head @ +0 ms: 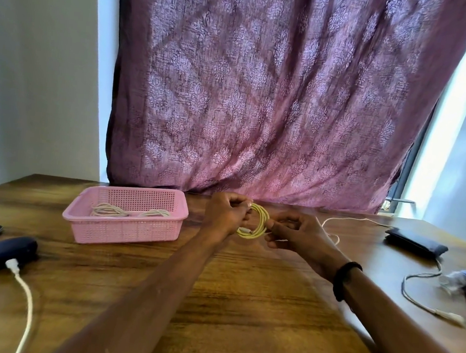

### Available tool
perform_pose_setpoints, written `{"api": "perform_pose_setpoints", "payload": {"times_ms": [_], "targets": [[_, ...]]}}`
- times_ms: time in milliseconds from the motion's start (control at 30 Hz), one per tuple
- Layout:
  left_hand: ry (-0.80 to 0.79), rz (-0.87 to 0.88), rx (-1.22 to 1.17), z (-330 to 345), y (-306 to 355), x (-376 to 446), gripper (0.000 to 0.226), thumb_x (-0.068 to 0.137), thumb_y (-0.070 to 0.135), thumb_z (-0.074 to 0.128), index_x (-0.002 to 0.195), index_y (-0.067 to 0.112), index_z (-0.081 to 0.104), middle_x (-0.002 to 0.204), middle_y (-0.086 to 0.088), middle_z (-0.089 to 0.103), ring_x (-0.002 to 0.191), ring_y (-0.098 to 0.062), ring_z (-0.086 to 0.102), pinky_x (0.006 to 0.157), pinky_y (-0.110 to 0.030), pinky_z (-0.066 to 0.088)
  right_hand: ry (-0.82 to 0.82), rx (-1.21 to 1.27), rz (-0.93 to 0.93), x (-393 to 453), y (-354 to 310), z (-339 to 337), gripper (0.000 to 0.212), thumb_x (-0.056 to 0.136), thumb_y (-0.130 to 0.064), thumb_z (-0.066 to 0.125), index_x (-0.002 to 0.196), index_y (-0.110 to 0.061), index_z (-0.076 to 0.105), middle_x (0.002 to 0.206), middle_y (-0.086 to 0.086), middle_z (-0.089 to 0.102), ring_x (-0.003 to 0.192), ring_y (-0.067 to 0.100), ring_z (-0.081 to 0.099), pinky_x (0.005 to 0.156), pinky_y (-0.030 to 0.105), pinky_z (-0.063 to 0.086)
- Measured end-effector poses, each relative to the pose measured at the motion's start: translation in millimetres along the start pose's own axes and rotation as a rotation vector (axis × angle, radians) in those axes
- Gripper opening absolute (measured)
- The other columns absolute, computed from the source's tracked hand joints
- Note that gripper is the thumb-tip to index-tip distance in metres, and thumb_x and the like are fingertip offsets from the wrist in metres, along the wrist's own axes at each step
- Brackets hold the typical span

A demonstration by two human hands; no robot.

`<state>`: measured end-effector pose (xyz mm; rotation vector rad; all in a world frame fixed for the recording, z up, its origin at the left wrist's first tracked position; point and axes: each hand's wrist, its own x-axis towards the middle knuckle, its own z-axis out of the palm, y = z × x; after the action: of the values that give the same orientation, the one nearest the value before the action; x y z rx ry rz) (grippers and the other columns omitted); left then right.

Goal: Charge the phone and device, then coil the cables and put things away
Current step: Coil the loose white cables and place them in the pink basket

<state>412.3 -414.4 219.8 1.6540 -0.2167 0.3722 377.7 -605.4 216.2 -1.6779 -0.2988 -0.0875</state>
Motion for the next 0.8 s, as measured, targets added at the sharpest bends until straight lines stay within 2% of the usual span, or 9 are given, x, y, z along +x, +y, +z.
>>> {"api": "perform_pose_setpoints", "payload": {"times_ms": [100,233,333,433,500,567,600,667,800], "targets": [[0.025,-0.022,-0.042,-1.0,-4.1,3.7,0.013,0.093,0.003,0.069,0.103,-0.003,0.075,0.068,-0.003,0.072,0.052,-0.005,0.066,0.051,-0.02,0.056,0.017,0.062,0.021,-1.0,-1.6,-3.7,0.024,0.091,-0.012,0.076,0.111,0.002,0.075,0.103,0.031,0.075,0.09,0.034,0.074,0.081,0.037,0.065],[0.006,-0.029,-0.028,1.3,-2.5,1.9,0.017,0.094,0.002,0.068,0.108,-0.004,0.073,0.072,-0.004,0.072,0.055,-0.005,0.068,0.052,-0.019,0.056,0.047,0.052,0.052,-2.6,-3.4,-4.2,0.038,0.081,-0.024,0.082,0.11,0.0,0.076,0.105,0.026,0.077,0.091,0.031,0.074,0.082,0.04,0.065],[0.011,0.007,0.024,1.9,2.5,-1.6,0.015,0.094,0.002,0.067,0.106,-0.004,0.073,0.071,0.001,0.069,0.052,0.004,0.066,0.05,-0.01,0.05,0.043,0.002,0.054,-4.0,-2.4,-2.0,0.038,0.084,-0.028,0.085,0.111,-0.003,0.076,0.103,0.02,0.078,0.093,0.029,0.076,0.085,0.043,0.065],[0.019,0.069,0.059,2.7,12.0,-5.5,0.015,0.095,0.003,0.067,0.107,-0.003,0.073,0.071,0.009,0.064,0.051,0.014,0.061,0.05,-0.005,0.045,0.084,-0.021,0.024,-7.2,-5.3,3.7,0.036,0.082,-0.022,0.087,0.108,0.001,0.075,0.098,0.023,0.078,0.091,0.033,0.077,0.084,0.044,0.065],[0.028,0.126,0.114,-2.6,19.5,-10.6,0.016,0.094,0.007,0.069,0.107,0.0,0.075,0.072,0.011,0.065,0.055,0.015,0.062,0.052,-0.005,0.047,0.127,0.013,0.019,-10.3,-8.5,12.7,0.031,0.082,-0.017,0.087,0.105,0.0,0.076,0.095,0.023,0.078,0.087,0.032,0.077,0.084,0.044,0.065],[0.047,0.168,0.163,-14.9,23.5,-14.6,0.016,0.093,0.012,0.071,0.106,0.004,0.077,0.077,0.006,0.072,0.064,0.006,0.069,0.063,-0.014,0.057,0.149,0.079,0.028,-11.1,-11.8,24.3,0.027,0.082,-0.014,0.086,0.104,-0.001,0.077,0.094,0.022,0.079,0.084,0.029,0.077,0.083,0.041,0.066],[0.052,0.187,0.187,-24.9,25.9,-15.3,0.017,0.093,0.015,0.072,0.106,0.007,0.078,0.082,0.001,0.076,0.071,-0.002,0.073,0.071,-0.025,0.062,0.147,0.11,0.037,-9.4,-14.9,32.2,0.026,0.081,-0.012,0.085,0.103,-0.001,0.077,0.094,0.022,0.079,0.083,0.028,0.076,0.082,0.039,0.066],[0.054,0.222,0.269,-46.5,31.9,-11.8,0.017,0.092,0.017,0.073,0.106,0.008,0.079,0.088,-0.005,0.079,0.078,-0.014,0.076,0.079,-0.037,0.063,0.136,0.166,0.05,-5.3,-24.5,48.0,0.023,0.082,-0.009,0.084,0.103,0.0,0.077,0.094,0.021,0.079,0.082,0.027,0.077,0.08,0.037,0.066],[0.111,0.196,0.493,-117.0,42.7,16.1,0.017,0.089,0.024,0.074,0.092,0.009,0.082,0.085,-0.005,0.079,0.077,-0.015,0.074,0.078,-0.033,0.062,0.045,0.149,0.048,28.9,-53.2,98.1,0.02,0.084,-0.008,0.082,0.102,0.001,0.078,0.09,0.019,0.08,0.078,0.024,0.077,0.073,0.032,0.066]]}}
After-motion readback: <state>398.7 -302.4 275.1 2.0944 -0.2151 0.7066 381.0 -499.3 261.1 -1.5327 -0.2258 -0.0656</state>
